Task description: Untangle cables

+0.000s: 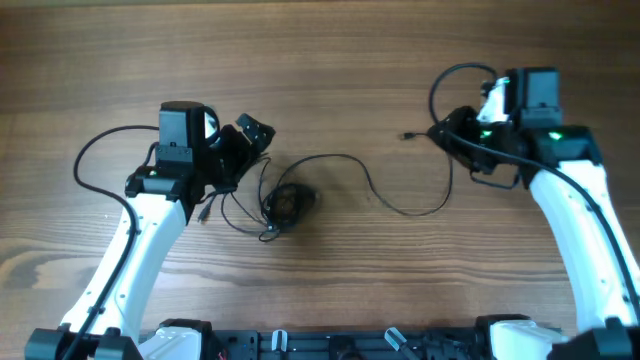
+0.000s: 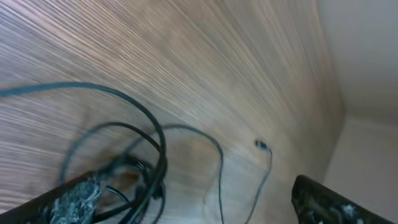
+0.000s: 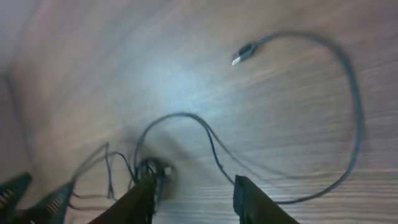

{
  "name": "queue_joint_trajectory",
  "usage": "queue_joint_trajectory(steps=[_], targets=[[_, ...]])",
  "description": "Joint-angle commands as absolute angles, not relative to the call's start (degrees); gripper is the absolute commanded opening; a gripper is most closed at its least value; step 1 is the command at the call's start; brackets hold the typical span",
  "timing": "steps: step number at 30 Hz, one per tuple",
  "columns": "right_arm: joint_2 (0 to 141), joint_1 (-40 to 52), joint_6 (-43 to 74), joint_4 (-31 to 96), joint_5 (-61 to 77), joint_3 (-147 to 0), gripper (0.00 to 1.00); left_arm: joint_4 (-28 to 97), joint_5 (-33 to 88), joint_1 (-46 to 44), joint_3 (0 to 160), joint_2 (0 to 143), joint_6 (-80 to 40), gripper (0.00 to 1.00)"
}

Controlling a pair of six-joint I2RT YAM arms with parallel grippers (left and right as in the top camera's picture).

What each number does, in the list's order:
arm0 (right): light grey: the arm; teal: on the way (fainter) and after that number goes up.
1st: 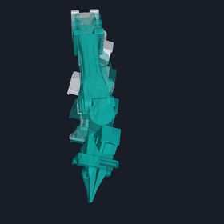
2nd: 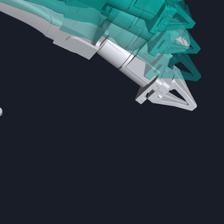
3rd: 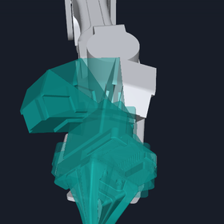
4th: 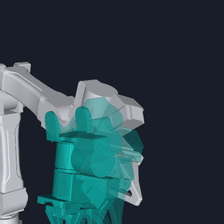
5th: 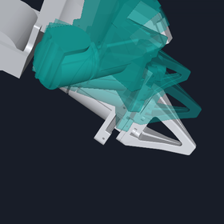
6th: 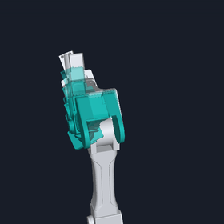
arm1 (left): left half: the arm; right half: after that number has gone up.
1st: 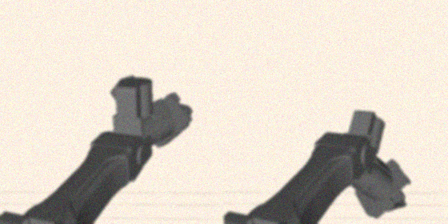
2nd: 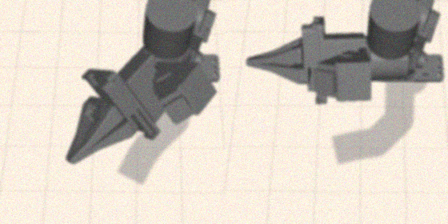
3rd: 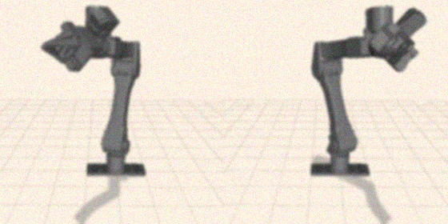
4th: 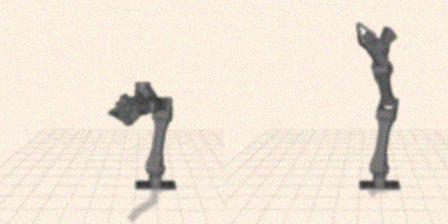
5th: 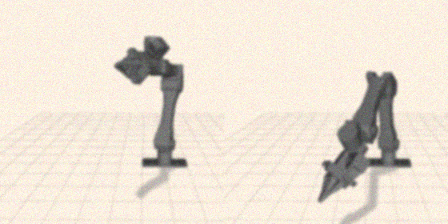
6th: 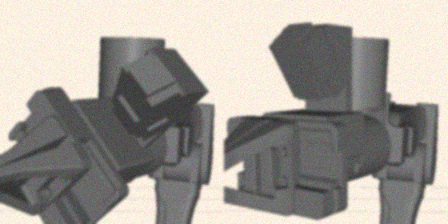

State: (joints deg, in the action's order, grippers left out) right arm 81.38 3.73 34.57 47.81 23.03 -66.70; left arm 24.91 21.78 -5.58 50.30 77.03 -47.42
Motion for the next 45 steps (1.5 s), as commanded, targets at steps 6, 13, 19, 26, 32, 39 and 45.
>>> queue_joint_trajectory(steps=[6,13,19,26,32,39,45], targets=[[93.2,22.5,32.3,48.1,33.5,-66.1,0.44,31.9,14.4,3.5,50.6,75.7,-61.7,1.00],[104.1,37.4,46.8,35.5,35.5,-66.1,0.33,39.4,11.7,6.3,50.6,75.7,-67.3,1.00],[108.3,42.6,56.3,25.6,36.7,-66.1,0.32,44.0,11.8,6.2,50.6,75.7,-61.7,1.00],[113.1,45.0,63.1,23.2,34.2,-66.1,0.18,49.0,11.9,1.6,50.6,75.7,-58.8,1.00],[114.7,44.9,60.1,22.9,30.5,-66.1,0.04,48.8,11.8,-6.3,50.6,75.8,-58.7,0.80],[114.7,44.2,56.9,23.2,30.3,-66.1,0.04,51.8,13.3,-10.4,50.6,77.9,-63.2,0.60],[114.7,44.2,56.9,23.4,30.3,-66.1,0.04,50.6,16.8,-10.4,50.6,84.6,-63.4,0.71]])
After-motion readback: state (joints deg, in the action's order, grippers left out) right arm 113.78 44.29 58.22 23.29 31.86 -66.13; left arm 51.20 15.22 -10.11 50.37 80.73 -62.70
